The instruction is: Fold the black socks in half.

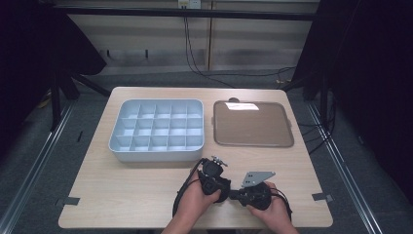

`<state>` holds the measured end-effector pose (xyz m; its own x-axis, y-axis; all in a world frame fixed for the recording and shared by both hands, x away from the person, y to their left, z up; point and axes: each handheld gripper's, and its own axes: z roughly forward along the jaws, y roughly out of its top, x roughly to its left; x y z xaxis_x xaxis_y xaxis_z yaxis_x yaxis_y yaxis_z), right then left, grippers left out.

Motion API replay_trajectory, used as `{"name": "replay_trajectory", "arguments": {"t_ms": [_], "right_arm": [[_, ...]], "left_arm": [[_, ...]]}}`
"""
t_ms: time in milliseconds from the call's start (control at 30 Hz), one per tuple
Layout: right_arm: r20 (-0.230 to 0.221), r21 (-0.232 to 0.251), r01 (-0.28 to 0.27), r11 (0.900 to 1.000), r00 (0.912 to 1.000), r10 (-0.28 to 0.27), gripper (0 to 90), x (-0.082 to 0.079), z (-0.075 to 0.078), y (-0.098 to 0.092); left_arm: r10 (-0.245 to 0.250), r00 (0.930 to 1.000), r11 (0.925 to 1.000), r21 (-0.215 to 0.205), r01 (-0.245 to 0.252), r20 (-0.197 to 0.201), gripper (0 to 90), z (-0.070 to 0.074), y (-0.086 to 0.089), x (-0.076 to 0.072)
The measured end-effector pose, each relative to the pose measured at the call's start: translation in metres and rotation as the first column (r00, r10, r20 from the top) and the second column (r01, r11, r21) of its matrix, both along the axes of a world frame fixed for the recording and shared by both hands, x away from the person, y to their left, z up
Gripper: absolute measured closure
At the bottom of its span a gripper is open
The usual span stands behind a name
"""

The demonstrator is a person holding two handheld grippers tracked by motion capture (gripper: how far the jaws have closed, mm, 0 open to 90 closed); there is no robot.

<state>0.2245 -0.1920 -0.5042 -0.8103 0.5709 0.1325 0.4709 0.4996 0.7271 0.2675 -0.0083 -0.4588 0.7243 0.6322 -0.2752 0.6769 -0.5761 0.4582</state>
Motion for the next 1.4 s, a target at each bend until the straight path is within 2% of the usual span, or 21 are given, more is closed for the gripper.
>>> {"name": "replay_trajectory", "arguments": {"t_ms": [267,533,600,667,900,1400], "right_arm": [[0.004,-0.013,0.017,1.0,0.9998,-0.017,87.3,0.0,0.001,-0.004],[0.009,-0.017,0.008,1.0,0.9999,-0.008,87.3,0.0,0.001,-0.002],[0.007,-0.016,0.01,1.0,0.9999,-0.01,87.3,0.0,0.001,-0.002],[0.008,-0.014,0.008,1.0,0.9999,-0.008,87.3,0.0,0.001,-0.002],[0.003,-0.007,0.01,1.0,0.9999,-0.01,87.4,0.0,0.0,-0.003],[0.003,-0.001,0.009,1.0,1.0,-0.009,87.4,0.0,0.0,-0.002]], "left_arm": [[0.002,0.9997,1.0,0.008,-0.002,0.026,82.2,-0.003,-0.001,-0.003],[0.009,0.9997,0.9999,-0.008,-0.009,0.022,82.2,-0.004,0.002,-0.003],[0.002,0.9999,0.9999,-0.013,-0.002,0.01,81.9,-0.004,0.003,-0.002],[0.012,0.9999,0.9997,-0.022,-0.012,0.002,80.6,-0.003,0.003,-0.002],[-0.008,0.9999,0.9997,-0.025,0.008,-0.011,72.5,0.005,0.004,-0.001],[-0.015,0.9999,0.9994,-0.03,0.015,-0.002,65.7,0.017,0.009,0.002]]}}
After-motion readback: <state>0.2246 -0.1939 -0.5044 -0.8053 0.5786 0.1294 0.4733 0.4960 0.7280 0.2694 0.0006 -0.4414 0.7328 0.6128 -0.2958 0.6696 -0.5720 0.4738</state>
